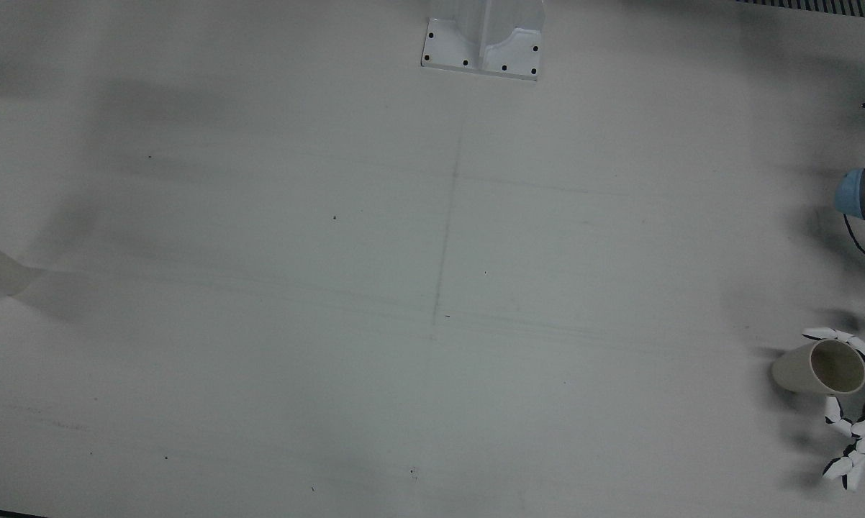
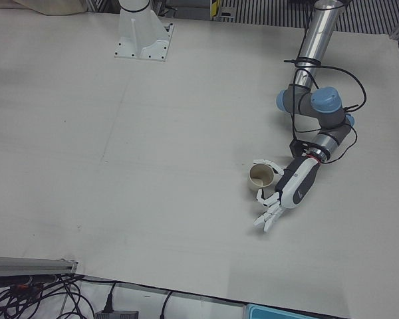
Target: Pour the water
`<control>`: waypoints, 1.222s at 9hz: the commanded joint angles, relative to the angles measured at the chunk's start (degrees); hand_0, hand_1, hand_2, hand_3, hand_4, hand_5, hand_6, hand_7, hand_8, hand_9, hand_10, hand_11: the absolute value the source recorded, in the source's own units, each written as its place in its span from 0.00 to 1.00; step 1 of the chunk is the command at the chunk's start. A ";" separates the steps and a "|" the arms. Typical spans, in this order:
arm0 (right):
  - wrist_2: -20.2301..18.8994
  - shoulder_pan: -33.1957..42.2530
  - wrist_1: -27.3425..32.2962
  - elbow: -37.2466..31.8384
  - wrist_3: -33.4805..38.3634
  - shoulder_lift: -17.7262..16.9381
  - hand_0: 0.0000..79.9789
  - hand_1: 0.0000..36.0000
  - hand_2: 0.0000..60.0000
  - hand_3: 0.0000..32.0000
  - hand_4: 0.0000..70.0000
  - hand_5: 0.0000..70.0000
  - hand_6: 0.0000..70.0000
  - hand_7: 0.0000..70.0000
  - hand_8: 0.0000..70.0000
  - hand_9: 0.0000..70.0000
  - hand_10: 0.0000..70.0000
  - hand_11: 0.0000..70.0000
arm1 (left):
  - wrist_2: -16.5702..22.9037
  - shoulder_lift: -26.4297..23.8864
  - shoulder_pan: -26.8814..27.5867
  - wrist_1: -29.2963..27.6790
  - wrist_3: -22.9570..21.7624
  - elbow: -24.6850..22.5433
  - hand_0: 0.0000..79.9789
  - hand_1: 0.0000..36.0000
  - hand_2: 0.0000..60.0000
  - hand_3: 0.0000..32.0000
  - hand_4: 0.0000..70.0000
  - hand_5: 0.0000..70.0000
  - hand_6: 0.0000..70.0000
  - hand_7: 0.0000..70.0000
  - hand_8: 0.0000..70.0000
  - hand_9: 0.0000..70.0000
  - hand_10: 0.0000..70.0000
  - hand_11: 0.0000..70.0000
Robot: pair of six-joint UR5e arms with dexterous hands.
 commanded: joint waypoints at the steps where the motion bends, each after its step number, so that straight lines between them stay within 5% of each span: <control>1: -0.03 0.03 0.61 -5.35 -0.95 -1.43 0.63 0.56 0.35 0.00 0.07 0.39 0.13 0.18 0.01 0.02 0.05 0.11 | 0.15 0.25 -0.10 4.66 -3.72 -4.90 0.59 0.81 1.00 0.00 0.55 1.00 0.06 0.14 0.00 0.01 0.04 0.07; 3: 0.06 -1.02 9.42 -19.64 -1.31 0.23 0.61 0.54 0.34 0.00 0.02 0.32 0.12 0.14 0.01 0.01 0.08 0.14 | 0.07 0.07 -0.18 6.34 -6.18 -6.40 0.60 0.84 1.00 0.00 0.55 1.00 0.06 0.14 0.00 0.01 0.03 0.07; 5: 0.06 -1.90 16.33 -33.03 -1.48 5.49 0.61 0.52 0.32 0.00 0.00 0.26 0.11 0.12 0.01 0.00 0.10 0.18 | -0.02 0.07 -0.27 7.40 -7.24 -8.07 0.60 0.86 1.00 0.00 0.55 1.00 0.06 0.15 0.00 0.01 0.03 0.07; 11: 1.02 -8.92 15.29 -33.69 -14.04 13.59 0.61 0.51 0.31 0.00 0.06 0.32 0.14 0.17 0.01 0.01 0.09 0.16 | -1.34 0.86 -0.89 6.88 -11.73 -7.99 0.60 0.87 1.00 0.00 0.54 1.00 0.05 0.14 0.00 0.01 0.03 0.07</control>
